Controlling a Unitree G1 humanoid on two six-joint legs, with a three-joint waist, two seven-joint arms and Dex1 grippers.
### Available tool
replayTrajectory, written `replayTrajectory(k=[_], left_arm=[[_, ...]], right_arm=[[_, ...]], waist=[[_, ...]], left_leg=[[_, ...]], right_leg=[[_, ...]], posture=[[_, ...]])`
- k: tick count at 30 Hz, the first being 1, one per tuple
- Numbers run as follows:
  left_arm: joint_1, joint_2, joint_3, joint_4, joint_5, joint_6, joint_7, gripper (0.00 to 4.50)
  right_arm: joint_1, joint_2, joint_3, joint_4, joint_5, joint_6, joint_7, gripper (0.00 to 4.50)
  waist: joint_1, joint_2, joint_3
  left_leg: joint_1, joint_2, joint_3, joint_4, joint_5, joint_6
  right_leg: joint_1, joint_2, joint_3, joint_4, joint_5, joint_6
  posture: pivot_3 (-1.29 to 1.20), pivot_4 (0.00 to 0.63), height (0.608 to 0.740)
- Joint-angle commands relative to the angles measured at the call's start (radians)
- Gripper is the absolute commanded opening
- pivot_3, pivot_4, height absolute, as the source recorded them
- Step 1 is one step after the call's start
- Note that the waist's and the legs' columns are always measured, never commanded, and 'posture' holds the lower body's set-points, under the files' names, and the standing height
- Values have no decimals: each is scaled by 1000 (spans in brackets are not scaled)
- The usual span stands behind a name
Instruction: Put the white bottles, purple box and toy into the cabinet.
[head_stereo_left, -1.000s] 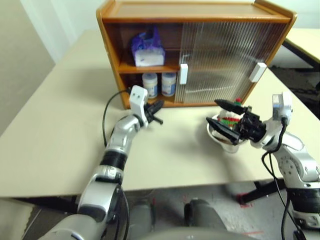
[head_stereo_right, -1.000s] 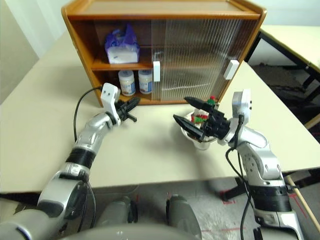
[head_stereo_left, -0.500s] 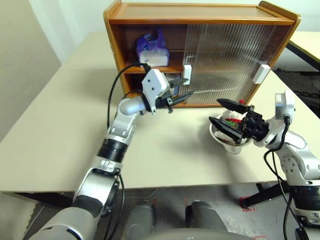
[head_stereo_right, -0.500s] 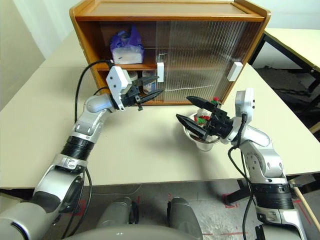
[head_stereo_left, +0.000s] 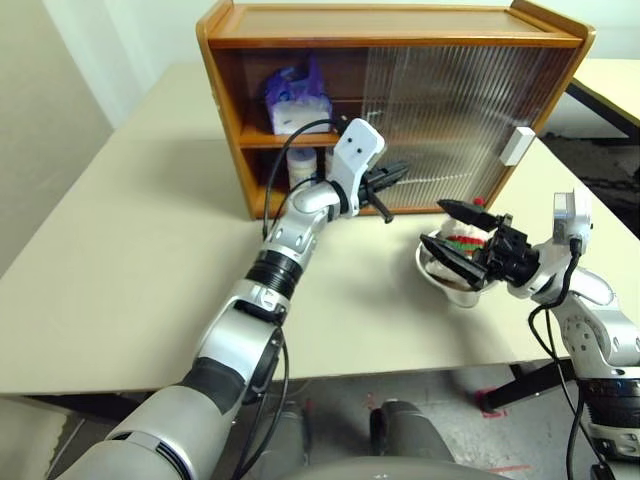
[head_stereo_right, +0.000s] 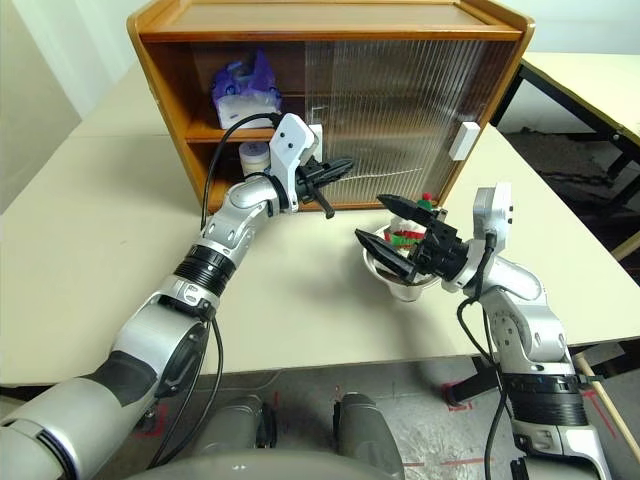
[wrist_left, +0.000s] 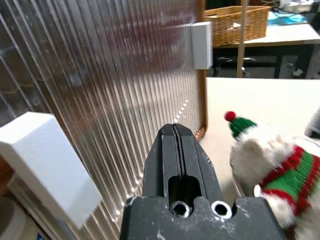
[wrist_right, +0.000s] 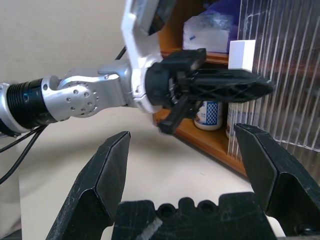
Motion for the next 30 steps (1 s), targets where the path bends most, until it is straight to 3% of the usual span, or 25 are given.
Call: replayTrajectory(k=[1,9,30], left_arm=[[-15,-16,31,20,-3,1,54,39],[17,-57,150,-14,-81,34,168,39],[116,23,218,-157,-97,36,285,39]], right_arm=[[10,3,-4,-21,-5,-9,-11,4500],[6,-1,-1,-35,1,5,-23,4500],[-23,-3,6,-19,0,16,-16,4500]], waist=[[-3,0,0],[0,0,0],[-22,0,0]], left_leg=[[0,0,0,0,0,0],[0,0,0,0,-1,-1],[2,0,0,0,-2,-4]], right_leg=[[0,0,0,0,0,0],[0,0,0,0,0,0],[0,2,2,0,8,-2]], posture=[[-26,0,740],[-10,0,740],[11,0,740]])
